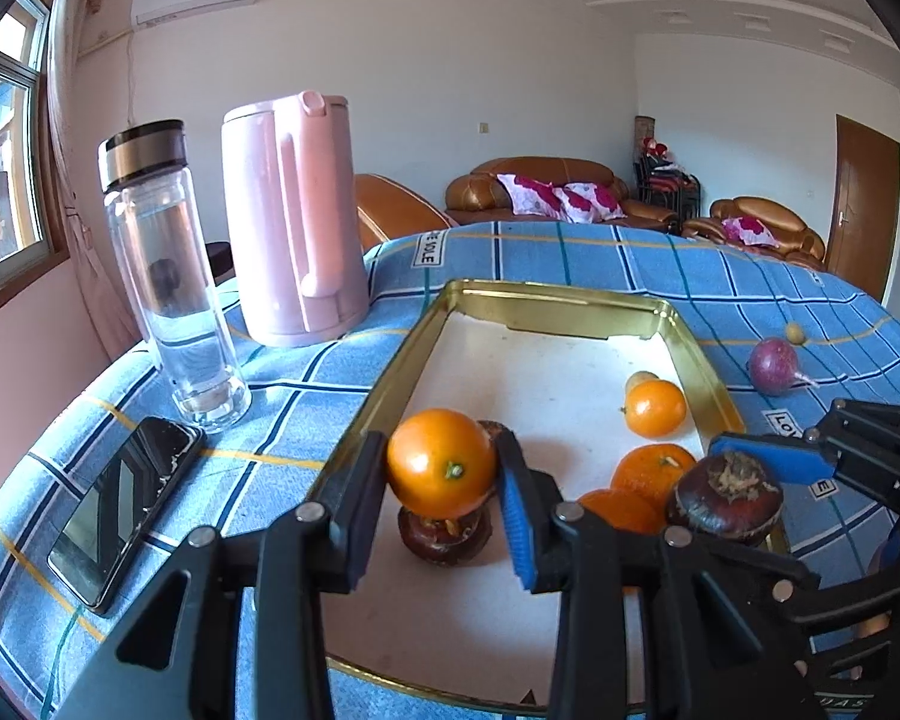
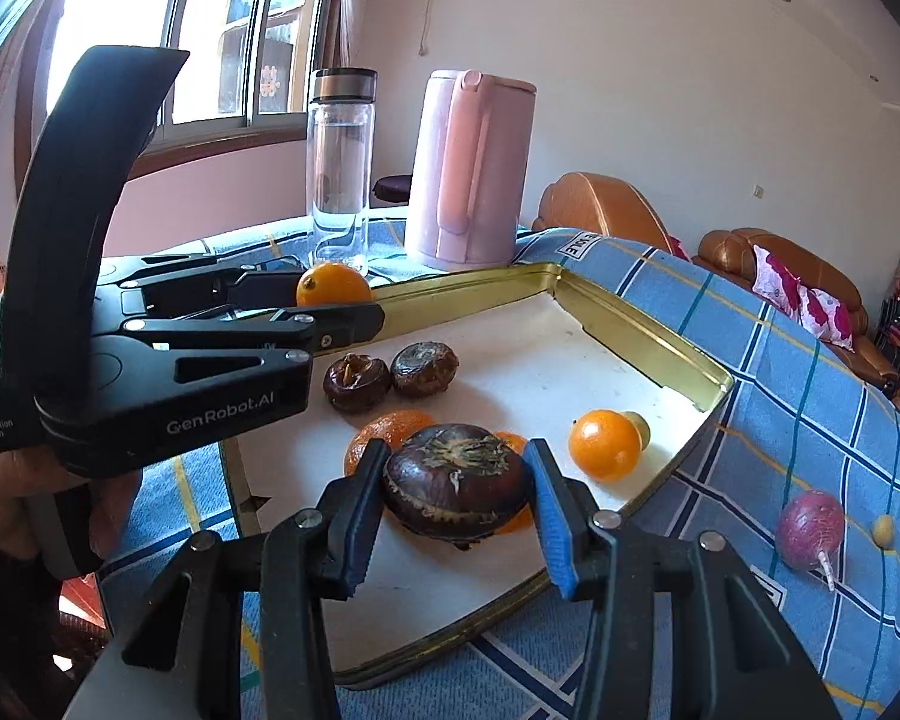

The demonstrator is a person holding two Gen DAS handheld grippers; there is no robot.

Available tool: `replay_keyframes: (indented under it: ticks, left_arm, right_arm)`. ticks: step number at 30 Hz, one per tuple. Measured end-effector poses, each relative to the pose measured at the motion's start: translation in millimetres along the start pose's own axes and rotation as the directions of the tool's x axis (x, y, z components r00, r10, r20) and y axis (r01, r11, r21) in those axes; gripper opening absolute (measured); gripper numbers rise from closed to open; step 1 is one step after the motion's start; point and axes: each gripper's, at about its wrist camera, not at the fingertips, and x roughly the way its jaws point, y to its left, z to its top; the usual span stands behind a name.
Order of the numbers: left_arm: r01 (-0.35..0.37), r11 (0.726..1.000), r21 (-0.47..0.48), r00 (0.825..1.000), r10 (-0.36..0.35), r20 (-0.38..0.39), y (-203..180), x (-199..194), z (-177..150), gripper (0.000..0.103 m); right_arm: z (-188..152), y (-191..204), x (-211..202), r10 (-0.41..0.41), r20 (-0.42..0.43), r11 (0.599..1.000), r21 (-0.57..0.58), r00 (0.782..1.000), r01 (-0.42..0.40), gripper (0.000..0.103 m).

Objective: Organize fruits
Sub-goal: 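Lower the orange into the tray with the left tool while the right tool releases the mangosteen, then move both tools back over the purple fruit and yellow fruit on the tablecloth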

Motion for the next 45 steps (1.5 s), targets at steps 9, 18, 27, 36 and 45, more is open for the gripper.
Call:
replay_keyframes:
  ticks: [9,18,27,36,45]
  left_arm:
    - [-0.009,1.0,-0.008,0.999,0.01,0.053,-11.9,-15.9,9.6,0.082]
    - [0.175,0.984,0.016,0.98,-0.176,0.097,-82.6,-37.2,44.5,0.099]
    - [0.261,0.962,0.082,0.965,-0.263,0.019,-185.9,1.3,79.1,0.099]
    - [0.253,0.955,0.155,0.957,-0.223,-0.186,-262.6,100.2,69.3,0.084]
    - [0.319,0.944,0.081,0.919,-0.287,-0.269,-264.4,134.5,62.3,0.076]
  right_arm:
    - [-2.4,-14.2,-20.4,-0.025,0.005,0.999,0.03,1.0,0.025,0.064]
    - [-13.4,-99.7,-91.0,-0.285,-0.045,0.957,0.036,0.957,0.287,0.064]
    - [-30.2,-226.3,-134.3,-0.423,-0.093,0.838,0.339,0.901,0.429,0.064]
    - [-55.6,-301.9,-81.1,-0.382,-0.198,0.746,0.511,0.903,0.427,0.064]
    - [-66.0,-351.3,-15.3,-0.36,-0.32,0.706,0.52,0.876,0.48,0.056]
